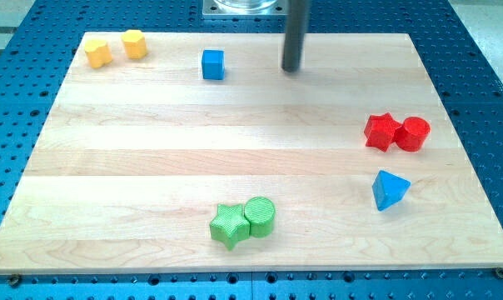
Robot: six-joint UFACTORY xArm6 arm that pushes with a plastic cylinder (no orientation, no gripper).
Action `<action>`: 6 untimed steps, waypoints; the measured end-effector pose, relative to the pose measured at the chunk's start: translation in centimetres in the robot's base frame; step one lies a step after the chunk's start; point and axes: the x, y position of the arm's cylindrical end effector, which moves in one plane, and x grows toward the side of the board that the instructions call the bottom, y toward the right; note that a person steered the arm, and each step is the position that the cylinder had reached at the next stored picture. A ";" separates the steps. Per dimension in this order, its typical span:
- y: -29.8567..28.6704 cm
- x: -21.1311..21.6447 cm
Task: Move the blue cube towards the green star
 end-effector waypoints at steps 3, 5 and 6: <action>-11.2 5.0; -11.7 8.6; -9.1 13.5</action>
